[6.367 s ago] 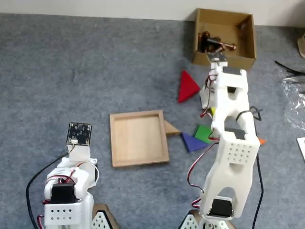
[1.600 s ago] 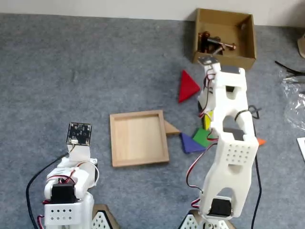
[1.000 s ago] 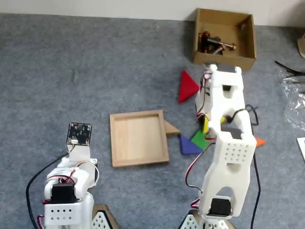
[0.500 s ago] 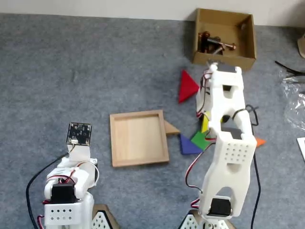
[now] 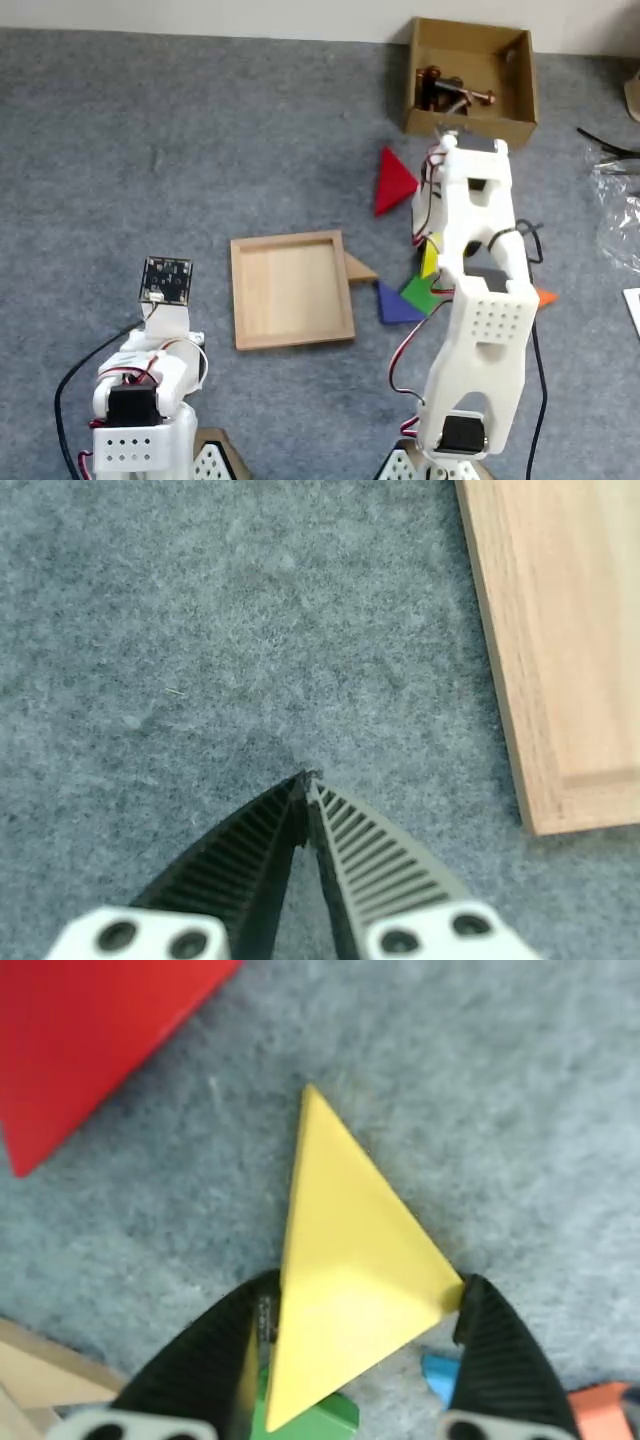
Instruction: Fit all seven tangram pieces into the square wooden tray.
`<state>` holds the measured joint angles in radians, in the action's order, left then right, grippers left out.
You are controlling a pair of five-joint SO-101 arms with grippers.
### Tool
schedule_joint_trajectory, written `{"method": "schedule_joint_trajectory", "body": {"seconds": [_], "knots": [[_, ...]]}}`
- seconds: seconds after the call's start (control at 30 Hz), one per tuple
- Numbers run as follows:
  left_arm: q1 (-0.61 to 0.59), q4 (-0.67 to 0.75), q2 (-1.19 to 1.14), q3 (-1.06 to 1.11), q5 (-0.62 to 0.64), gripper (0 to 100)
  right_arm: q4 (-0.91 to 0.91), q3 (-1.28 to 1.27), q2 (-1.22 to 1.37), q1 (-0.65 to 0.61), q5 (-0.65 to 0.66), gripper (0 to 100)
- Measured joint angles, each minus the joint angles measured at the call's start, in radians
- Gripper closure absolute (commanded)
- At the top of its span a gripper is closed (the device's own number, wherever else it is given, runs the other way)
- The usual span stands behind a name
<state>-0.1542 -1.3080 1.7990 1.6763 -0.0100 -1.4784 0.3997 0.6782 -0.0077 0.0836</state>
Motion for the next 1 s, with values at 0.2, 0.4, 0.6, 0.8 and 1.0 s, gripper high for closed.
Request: {"method": "schedule_joint_trajectory", "body": {"seconds": [0.2,0.4,0.6,0.8,1.0], "knots": [[0.000,0.000,0.000,0.000,0.000,99,-0.005,0.003,-0.002,0.000,0.000,94.0],[0.000,0.000,0.000,0.000,0.000,99,-0.005,0.014,-0.005,-0.002,-0.002,99.4],[0.000,0.000,0.000,0.000,0.000,99,-0.006,0.031,-0.021,0.000,-0.002,99.4],[0.000,0.000,0.000,0.000,0.000,99,-0.006,0.031,-0.023,0.000,-0.002,99.4],[0.000,0.000,0.000,0.000,0.000,99,-0.006,0.031,-0.023,0.000,-0.002,99.4]]}}
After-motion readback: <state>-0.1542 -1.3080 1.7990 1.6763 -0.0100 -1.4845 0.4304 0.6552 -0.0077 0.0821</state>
